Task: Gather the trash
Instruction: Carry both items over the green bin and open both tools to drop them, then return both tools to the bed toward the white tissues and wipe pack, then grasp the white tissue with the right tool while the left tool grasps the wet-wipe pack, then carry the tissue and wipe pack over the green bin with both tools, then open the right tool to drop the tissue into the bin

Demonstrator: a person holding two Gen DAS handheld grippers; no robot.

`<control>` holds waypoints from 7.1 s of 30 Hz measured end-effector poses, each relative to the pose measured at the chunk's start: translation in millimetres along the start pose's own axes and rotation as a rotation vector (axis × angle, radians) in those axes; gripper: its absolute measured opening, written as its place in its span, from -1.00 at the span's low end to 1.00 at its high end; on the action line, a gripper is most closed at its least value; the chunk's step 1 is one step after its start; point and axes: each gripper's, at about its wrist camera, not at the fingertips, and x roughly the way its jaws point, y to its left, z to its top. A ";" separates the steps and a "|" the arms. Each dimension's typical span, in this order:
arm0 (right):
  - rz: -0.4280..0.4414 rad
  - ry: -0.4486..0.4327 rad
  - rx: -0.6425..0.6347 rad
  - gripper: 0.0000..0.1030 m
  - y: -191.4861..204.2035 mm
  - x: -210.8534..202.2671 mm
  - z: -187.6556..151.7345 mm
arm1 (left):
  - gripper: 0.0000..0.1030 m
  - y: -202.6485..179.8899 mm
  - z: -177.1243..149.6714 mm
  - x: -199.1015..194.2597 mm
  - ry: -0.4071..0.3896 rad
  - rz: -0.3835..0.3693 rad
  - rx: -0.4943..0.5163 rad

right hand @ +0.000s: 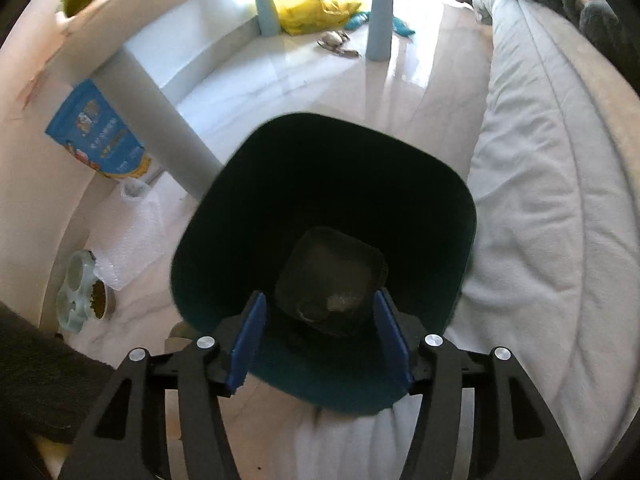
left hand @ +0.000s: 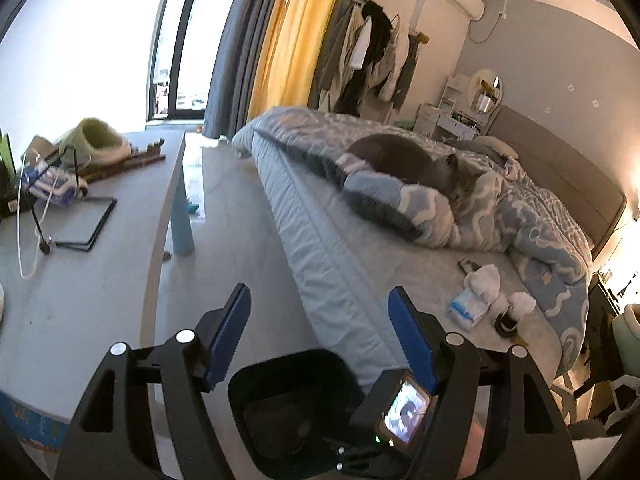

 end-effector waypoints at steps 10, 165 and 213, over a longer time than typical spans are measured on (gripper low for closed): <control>0.054 -0.184 -0.057 0.24 -1.8 -73.8 -11.9 | 0.59 -37.7 11.1 9.1 -0.028 0.015 0.030; -0.002 -0.563 0.371 -0.09 -161.6 -205.5 -66.7 | 0.44 -64.3 -92.5 145.4 0.327 -0.001 0.140; 0.089 -0.193 0.150 -0.09 -24.4 -43.2 36.8 | 0.32 88.5 -100.1 65.1 0.298 0.087 0.004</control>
